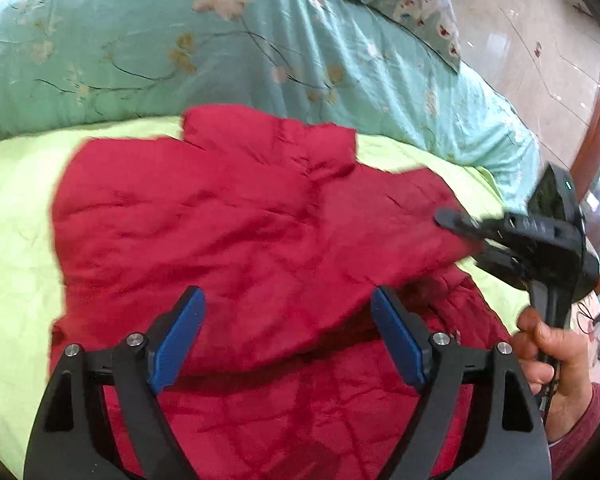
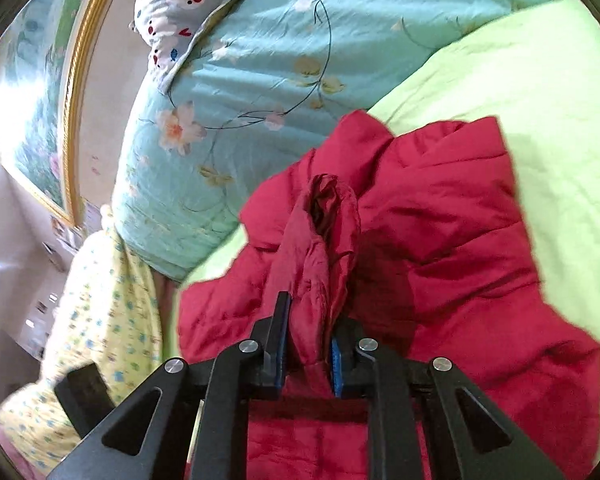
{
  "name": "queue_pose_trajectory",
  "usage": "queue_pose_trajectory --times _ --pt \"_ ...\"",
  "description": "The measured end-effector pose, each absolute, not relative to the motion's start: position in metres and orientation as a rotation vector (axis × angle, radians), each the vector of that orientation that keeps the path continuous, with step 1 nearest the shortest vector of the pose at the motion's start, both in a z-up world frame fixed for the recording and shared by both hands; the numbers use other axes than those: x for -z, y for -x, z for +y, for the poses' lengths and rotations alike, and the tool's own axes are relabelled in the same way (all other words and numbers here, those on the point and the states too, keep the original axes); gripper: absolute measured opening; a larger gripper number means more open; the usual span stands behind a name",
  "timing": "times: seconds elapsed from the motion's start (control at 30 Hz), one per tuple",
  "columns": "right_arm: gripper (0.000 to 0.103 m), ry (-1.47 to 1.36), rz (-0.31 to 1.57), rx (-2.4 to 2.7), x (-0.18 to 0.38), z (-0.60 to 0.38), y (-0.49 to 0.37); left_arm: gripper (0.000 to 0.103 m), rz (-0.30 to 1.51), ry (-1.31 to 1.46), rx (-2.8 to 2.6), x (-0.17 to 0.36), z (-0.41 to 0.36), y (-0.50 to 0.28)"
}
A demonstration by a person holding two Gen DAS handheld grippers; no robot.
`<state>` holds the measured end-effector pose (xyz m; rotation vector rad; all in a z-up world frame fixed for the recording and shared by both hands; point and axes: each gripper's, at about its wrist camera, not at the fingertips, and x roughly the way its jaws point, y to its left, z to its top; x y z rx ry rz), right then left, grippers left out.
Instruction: Fold large clothes
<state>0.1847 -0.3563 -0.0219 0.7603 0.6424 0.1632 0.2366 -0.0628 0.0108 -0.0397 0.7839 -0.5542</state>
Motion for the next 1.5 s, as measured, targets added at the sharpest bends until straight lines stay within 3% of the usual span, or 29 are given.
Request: queue_pose_trajectory --times 0.23,0.43,0.57,0.77,0.9,1.2,1.5 --pt "0.016 -0.684 0.703 -0.09 0.039 -0.361 -0.18 0.085 0.764 0.047 0.456 -0.014 -0.033 -0.272" --pt "0.017 -0.668 0.758 -0.075 0.053 -0.362 -0.183 0.085 0.855 -0.028 0.399 0.025 -0.036 -0.309" --pt "0.026 -0.623 0.765 -0.039 0.042 -0.359 -0.177 0.085 0.889 -0.048 0.403 0.047 -0.035 -0.315" --pt "0.032 -0.394 0.647 0.088 -0.004 -0.337 -0.16 0.085 0.896 -0.048 0.388 0.049 -0.036 -0.316" --pt "0.038 -0.315 0.671 -0.001 -0.008 -0.311 -0.175 0.085 0.898 -0.044 0.37 0.051 -0.037 -0.316" --pt "0.035 -0.284 0.879 -0.016 0.051 -0.298 -0.222 0.086 0.896 -0.057 0.36 0.052 -0.038 -0.315" --pt "0.034 -0.3 0.887 -0.026 0.061 -0.302 -0.226 0.086 0.876 -0.018 0.367 0.034 -0.019 -0.298"
